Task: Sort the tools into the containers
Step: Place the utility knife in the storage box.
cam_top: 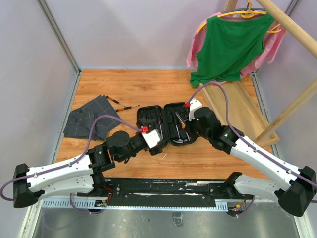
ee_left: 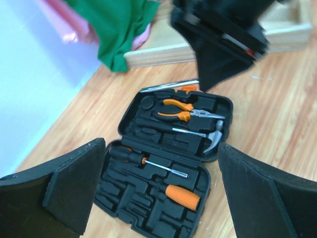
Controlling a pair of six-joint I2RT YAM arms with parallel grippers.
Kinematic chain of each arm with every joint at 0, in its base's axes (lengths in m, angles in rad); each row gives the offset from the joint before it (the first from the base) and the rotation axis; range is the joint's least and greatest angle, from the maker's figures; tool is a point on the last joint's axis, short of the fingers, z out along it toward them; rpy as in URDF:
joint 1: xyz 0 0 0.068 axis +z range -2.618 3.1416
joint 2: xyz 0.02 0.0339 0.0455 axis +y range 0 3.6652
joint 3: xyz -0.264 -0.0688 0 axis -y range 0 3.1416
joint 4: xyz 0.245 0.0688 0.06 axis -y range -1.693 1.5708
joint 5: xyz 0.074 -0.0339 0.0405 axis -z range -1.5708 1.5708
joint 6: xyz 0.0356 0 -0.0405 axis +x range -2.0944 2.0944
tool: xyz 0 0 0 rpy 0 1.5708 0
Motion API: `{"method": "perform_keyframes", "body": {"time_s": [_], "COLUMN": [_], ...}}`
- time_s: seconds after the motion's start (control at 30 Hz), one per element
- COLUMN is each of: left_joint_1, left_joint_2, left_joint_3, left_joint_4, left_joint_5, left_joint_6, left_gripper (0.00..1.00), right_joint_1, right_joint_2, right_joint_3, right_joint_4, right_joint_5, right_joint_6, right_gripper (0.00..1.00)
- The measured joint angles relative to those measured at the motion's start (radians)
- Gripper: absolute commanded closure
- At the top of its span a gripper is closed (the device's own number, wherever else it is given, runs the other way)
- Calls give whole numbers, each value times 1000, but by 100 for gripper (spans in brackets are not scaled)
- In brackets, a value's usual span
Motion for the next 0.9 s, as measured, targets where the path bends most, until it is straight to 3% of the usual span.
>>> {"method": "perform_keyframes", "body": {"time_s": [0.17,0.3,0.53,0.9], "left_joint_1": [0,27,268,703], "left_joint_2": [122,167,176,280], "left_joint_3": [93,107,97,6], "left_joint_4": [-2,-26,-61,-74], "left_joint_5": [-202,-262,-166,150], "left_joint_6": [-221,-401,-678,-1019], "left_gripper": [1,1,1,1], "right_joint_1": [-15,-31,-38,-39], "right_joint_2": [25,42,51,84], "right_joint_3": [-1,-1,-1,0], "right_joint_4": [-6,-6,-7,-6], "right_joint_5": [42,58,75,143], "right_joint_6": [64,116,179,280], "right_gripper": [99,99,99,99]}}
